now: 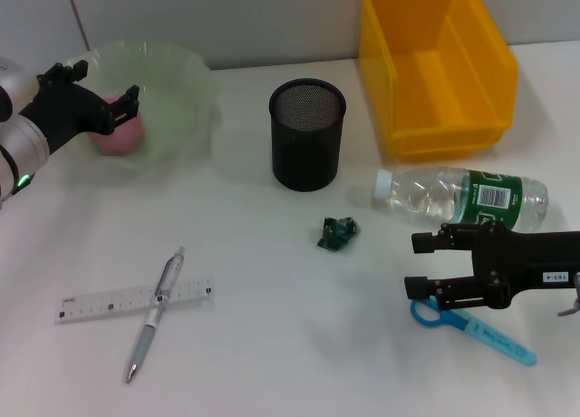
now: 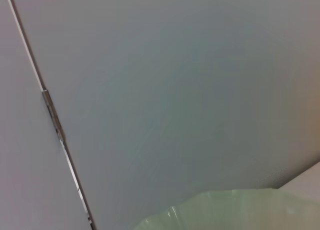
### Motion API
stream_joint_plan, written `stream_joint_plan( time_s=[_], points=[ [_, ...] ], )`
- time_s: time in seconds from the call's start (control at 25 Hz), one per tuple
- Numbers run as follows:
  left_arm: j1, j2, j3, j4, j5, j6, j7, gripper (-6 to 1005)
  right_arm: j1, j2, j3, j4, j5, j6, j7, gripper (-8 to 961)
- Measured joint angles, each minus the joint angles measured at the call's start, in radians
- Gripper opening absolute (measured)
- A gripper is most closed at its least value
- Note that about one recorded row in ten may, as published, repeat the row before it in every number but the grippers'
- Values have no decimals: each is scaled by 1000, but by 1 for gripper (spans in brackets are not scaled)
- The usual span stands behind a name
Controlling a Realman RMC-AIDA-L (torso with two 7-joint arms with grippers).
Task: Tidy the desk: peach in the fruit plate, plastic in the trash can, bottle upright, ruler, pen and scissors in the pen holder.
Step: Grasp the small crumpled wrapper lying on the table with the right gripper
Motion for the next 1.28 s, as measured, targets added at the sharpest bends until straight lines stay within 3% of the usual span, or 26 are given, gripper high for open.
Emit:
stream_joint_plan(
  time_s=[0.16,0.28,0.36,0.48,0.56,0.68,0.8,1.0,1.28],
  points=[
    [1,3,7,4,2,6,-31,776,-2,1,0,0,0,0,0,818],
    [23,13,75,39,21,58,-150,800,-5,0,7,0,0,0,0,818],
    [66,30,157,112,80,150,-306,799,-6,0,9,0,0,0,0,816],
    [132,54,207,256,231,322,-549,799,-8,-1,8,0,0,0,0,812],
    [165,70,198,345,336,472,-689,798,-8,-1,7,0,0,0,0,810],
    [178,94,155,385,434,678,-780,797,-9,-3,5,0,0,0,0,806],
    [179,102,108,382,501,771,-784,797,-9,-4,6,0,0,-1,0,803],
    [187,102,62,365,629,848,-779,795,-10,-10,9,-3,0,-7,0,797],
    [196,77,54,363,706,890,-776,795,-10,-14,9,-5,1,-6,0,789]
  ],
)
